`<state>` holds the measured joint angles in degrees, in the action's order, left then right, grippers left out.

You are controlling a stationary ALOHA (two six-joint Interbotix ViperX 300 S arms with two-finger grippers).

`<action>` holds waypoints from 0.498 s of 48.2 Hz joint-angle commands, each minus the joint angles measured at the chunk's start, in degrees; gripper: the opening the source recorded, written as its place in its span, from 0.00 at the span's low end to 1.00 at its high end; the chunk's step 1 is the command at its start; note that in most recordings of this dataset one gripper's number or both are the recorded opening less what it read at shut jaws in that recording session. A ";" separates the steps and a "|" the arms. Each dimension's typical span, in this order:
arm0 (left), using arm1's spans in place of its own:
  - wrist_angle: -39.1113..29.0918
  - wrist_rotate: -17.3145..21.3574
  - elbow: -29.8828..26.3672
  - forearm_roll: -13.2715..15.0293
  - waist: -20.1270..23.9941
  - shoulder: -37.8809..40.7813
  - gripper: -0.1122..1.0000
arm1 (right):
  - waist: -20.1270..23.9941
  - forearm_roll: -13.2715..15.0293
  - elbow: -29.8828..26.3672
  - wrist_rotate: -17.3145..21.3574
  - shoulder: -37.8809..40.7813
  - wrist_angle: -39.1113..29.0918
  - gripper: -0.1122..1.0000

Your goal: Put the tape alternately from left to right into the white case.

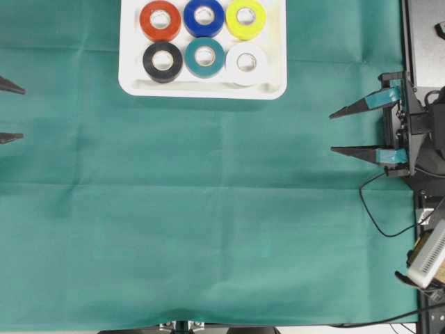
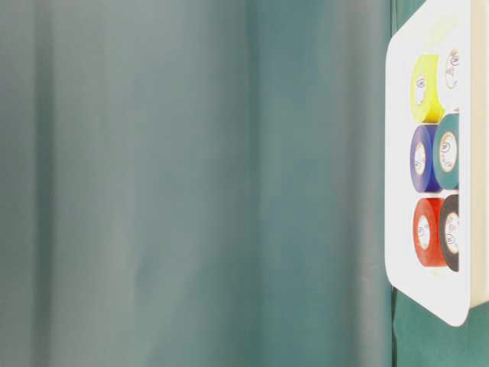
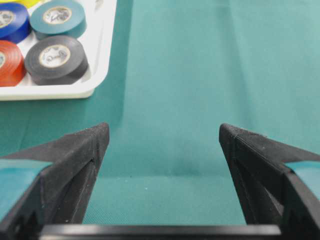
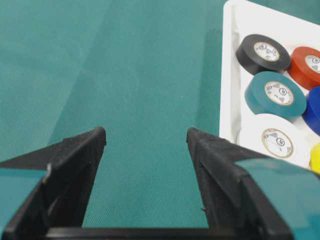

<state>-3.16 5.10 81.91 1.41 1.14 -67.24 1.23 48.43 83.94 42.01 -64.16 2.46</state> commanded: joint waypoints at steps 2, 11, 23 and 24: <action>0.18 0.09 -0.09 0.09 0.09 -0.44 0.58 | -0.09 -0.09 -0.26 0.09 0.26 0.35 0.75; 0.09 0.18 0.88 0.09 0.09 -1.85 0.58 | -0.09 -0.09 0.53 0.09 0.00 0.35 0.76; -0.18 0.35 1.49 0.00 0.26 -2.55 0.58 | -0.09 -0.09 0.62 0.09 -1.23 0.18 0.76; -0.18 0.35 1.49 0.00 0.35 -2.64 0.58 | -0.09 -0.09 0.70 0.09 -1.32 0.18 0.76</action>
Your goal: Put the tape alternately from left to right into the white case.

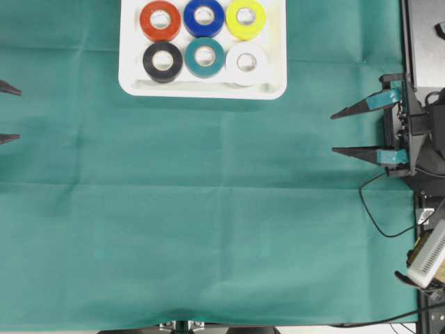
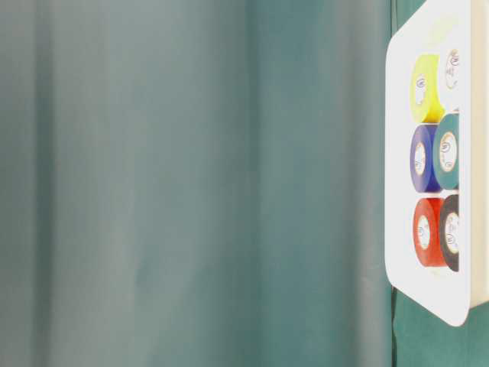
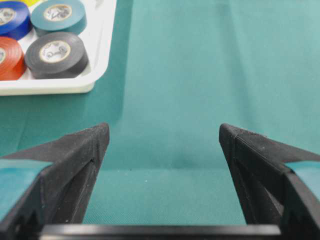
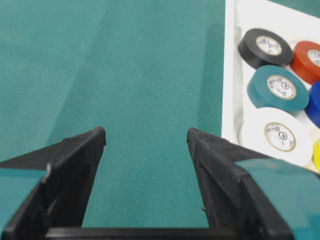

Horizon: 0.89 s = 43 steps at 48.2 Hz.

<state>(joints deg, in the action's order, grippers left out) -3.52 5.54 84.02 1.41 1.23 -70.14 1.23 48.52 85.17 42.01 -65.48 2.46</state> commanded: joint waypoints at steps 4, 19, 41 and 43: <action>0.18 -0.09 -0.62 0.00 0.44 0.09 0.58 | -0.09 -0.26 -0.44 0.09 -0.18 0.26 0.76; -0.09 0.00 0.00 -0.09 1.05 -1.93 0.58 | -0.09 -0.18 0.00 0.00 -0.26 0.18 0.76; 0.00 0.00 1.32 -0.09 1.14 -5.36 0.58 | -0.09 -0.18 0.53 0.00 -1.49 -0.70 0.75; -0.09 0.00 1.32 -0.09 1.14 -5.36 0.58 | -0.09 -0.26 0.88 0.00 -1.58 -1.23 0.75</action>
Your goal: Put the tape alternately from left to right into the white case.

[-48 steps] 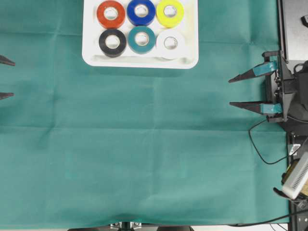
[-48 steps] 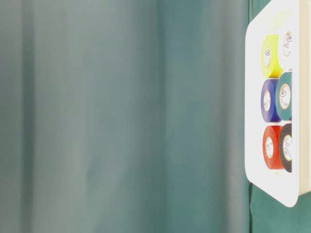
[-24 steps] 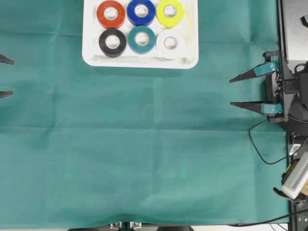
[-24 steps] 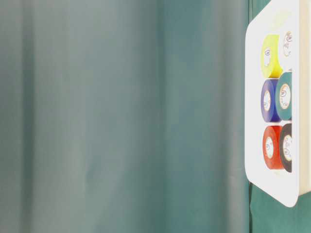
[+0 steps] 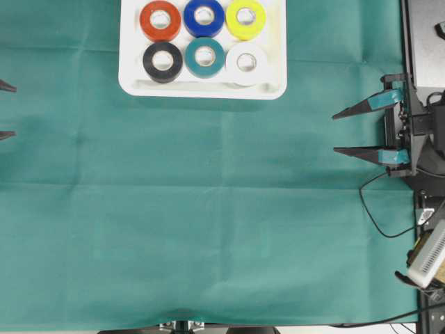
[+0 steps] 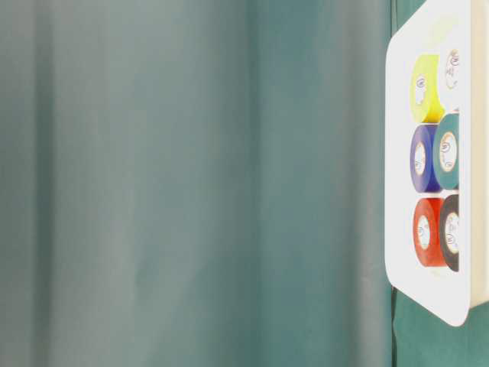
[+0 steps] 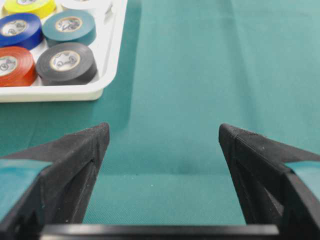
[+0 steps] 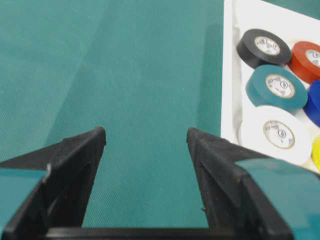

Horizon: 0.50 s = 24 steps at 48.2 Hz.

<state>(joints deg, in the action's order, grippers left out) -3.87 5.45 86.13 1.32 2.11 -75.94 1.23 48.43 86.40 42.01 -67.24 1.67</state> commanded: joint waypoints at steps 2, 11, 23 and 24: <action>0.26 0.09 -0.79 0.00 0.26 0.44 0.58 | -0.09 -0.09 -0.09 0.00 0.09 -1.23 0.76; 0.35 0.09 -0.79 0.00 0.26 0.44 0.58 | -0.09 -0.09 0.00 -0.09 0.00 -1.85 0.75; 0.35 -0.09 -0.62 0.00 0.26 0.18 0.58 | -0.09 -0.09 0.09 -0.09 0.00 -1.76 0.76; 0.26 0.00 -0.53 0.00 0.26 0.09 0.58 | -0.09 -0.09 0.18 -0.09 0.00 -1.76 0.76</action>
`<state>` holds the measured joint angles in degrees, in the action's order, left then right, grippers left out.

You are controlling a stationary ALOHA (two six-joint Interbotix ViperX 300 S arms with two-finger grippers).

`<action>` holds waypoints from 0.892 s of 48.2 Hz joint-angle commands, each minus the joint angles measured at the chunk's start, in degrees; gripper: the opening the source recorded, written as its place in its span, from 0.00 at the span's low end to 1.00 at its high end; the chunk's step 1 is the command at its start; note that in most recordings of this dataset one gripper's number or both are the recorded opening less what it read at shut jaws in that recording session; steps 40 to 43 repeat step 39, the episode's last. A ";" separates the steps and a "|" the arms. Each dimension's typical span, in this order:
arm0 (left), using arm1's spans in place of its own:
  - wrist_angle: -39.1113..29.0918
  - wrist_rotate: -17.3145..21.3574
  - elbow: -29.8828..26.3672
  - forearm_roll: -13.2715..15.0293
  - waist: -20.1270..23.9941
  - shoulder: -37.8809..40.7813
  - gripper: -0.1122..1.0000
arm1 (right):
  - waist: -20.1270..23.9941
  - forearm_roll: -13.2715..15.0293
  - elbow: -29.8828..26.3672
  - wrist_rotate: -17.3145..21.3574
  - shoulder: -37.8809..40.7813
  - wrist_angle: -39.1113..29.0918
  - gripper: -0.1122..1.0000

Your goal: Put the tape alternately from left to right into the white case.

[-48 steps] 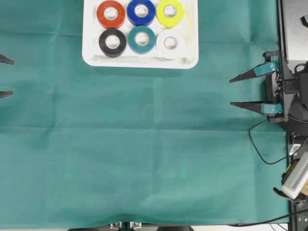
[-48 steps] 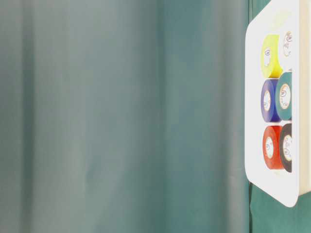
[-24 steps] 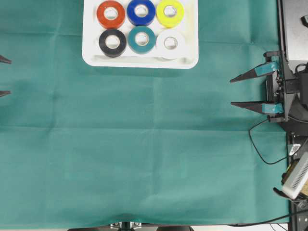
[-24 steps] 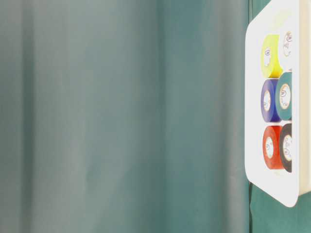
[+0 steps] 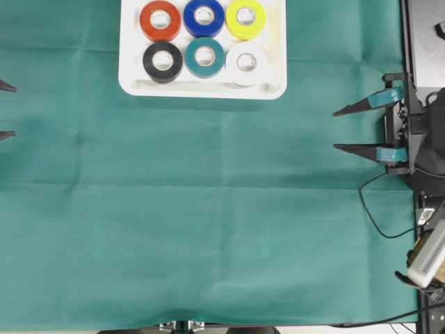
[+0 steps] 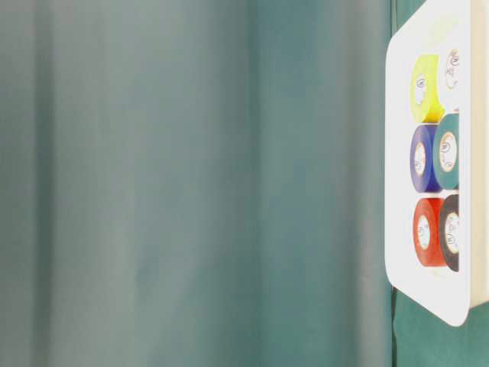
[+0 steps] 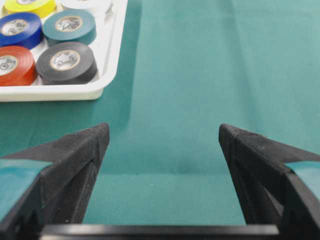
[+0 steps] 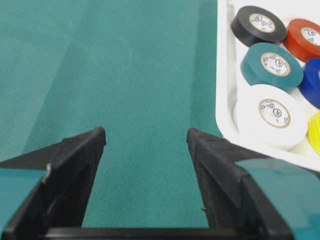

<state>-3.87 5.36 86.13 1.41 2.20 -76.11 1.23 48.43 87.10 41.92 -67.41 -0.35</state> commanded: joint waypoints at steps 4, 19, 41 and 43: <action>0.26 0.18 -0.35 -0.09 0.18 -0.35 0.58 | -0.09 -0.09 -0.53 0.00 0.09 0.26 0.76; 0.26 0.18 0.18 -0.09 0.44 -1.85 0.58 | -0.09 -0.09 -0.18 0.00 -0.88 0.26 0.75; -0.35 0.09 -0.26 -0.09 1.93 -1.93 0.59 | -0.09 -0.09 0.00 0.00 -1.49 0.35 0.75; -0.35 0.09 -0.26 -0.09 1.93 -1.93 0.59 | -0.09 -0.09 0.00 0.00 -1.49 0.35 0.75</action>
